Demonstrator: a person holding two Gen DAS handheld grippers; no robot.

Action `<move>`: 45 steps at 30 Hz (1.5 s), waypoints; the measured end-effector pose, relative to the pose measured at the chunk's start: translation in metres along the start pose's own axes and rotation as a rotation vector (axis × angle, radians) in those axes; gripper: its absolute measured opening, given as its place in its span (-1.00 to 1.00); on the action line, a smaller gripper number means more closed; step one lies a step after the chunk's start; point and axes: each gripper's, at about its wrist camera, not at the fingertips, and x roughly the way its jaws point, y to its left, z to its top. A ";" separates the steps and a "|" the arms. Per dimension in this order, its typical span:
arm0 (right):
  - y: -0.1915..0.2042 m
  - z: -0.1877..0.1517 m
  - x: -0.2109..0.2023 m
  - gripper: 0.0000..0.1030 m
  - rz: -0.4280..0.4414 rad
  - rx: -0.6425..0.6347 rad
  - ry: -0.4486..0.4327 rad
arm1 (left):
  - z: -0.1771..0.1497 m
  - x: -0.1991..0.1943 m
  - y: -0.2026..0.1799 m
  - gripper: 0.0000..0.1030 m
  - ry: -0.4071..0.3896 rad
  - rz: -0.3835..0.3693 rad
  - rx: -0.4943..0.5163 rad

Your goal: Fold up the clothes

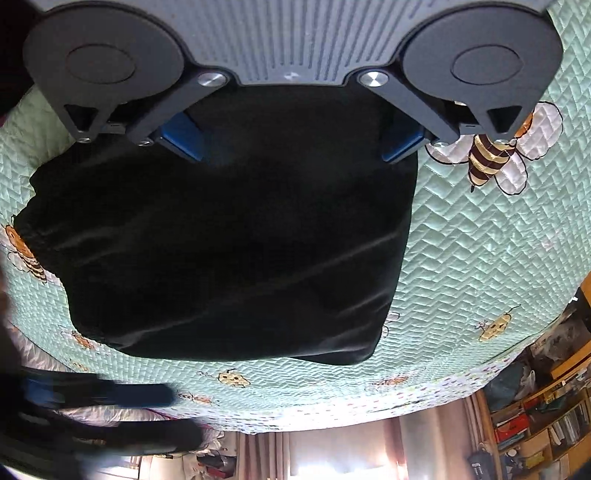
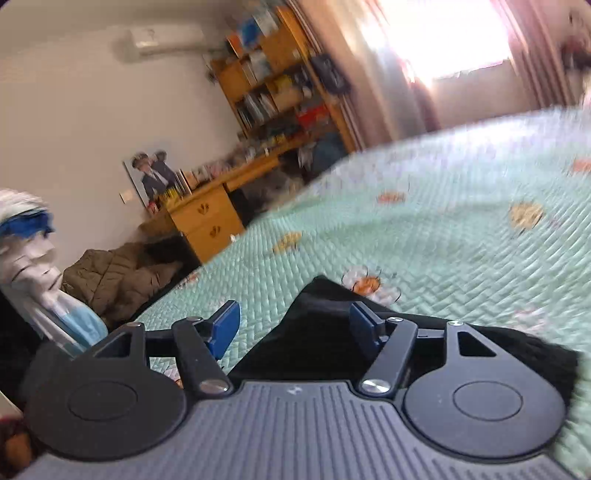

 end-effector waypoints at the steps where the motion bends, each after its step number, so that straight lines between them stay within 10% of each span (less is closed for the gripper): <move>1: -0.004 0.001 0.020 0.30 -0.033 0.012 0.047 | 0.000 0.001 0.000 0.98 0.002 -0.002 0.000; 5: -0.035 -0.008 0.082 0.07 -0.212 0.063 0.209 | 0.001 0.004 0.001 0.98 0.012 -0.008 0.002; 18: -0.028 -0.011 0.005 0.16 -0.088 0.211 -0.055 | 0.003 0.010 0.002 0.99 0.029 -0.011 -0.007; 24: -0.063 -0.020 -0.014 0.15 -0.208 0.264 -0.043 | 0.003 0.011 0.000 0.99 0.031 -0.003 -0.002; 36: -0.056 -0.034 -0.065 0.30 -0.149 0.287 -0.205 | 0.002 0.011 0.004 0.99 0.035 -0.005 -0.011; 45: -0.098 -0.066 -0.093 0.20 -0.186 0.433 -0.208 | 0.017 -0.027 0.032 0.80 -0.068 -0.167 -0.102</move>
